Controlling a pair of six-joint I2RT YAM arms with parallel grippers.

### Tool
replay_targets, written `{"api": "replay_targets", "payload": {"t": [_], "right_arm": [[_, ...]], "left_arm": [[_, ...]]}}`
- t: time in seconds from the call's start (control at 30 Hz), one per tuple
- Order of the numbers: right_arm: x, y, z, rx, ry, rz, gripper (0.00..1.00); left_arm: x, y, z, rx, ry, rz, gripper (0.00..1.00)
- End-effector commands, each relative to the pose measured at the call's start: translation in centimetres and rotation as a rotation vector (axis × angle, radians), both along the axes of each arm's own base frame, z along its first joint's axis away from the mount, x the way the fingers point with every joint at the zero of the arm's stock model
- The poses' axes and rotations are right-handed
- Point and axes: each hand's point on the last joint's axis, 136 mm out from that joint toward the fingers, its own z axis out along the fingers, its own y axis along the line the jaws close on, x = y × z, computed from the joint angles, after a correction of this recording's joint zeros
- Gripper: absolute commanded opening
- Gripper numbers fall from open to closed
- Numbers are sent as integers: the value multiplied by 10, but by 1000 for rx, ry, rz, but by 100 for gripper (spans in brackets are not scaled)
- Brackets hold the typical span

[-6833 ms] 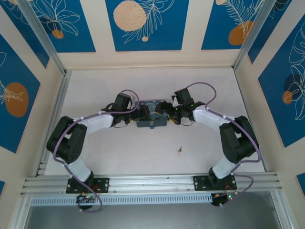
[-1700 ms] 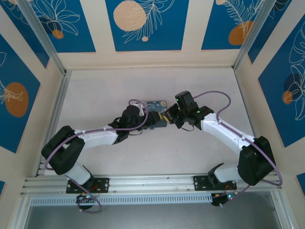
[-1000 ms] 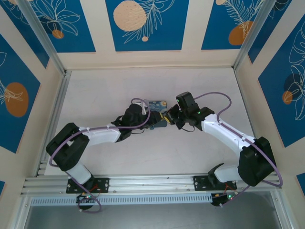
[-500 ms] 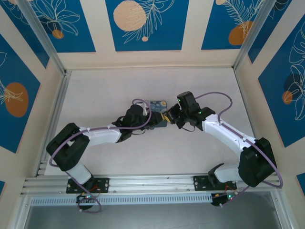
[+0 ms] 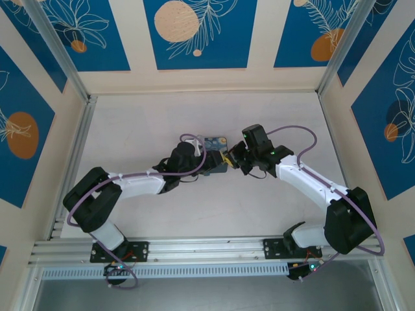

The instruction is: Unlock the padlock with the key

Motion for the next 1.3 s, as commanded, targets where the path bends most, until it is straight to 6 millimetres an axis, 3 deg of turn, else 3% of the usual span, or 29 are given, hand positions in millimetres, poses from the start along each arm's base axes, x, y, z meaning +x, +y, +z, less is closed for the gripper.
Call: {"api": "replay_targets", "payload": {"t": [0.0,0.47,1.27], "right_arm": [[-1,0,5,28,4,-4,0],[1,3,8,31,2,-1,0],[1,3,4,29,10,-2,0]], "left_arm": [[-7,-6,15,-38,-50,-17,31],[-14,-5,5,-22,-42,-27,28],[-19,-14,4,-31,-50,-49,24]]}}
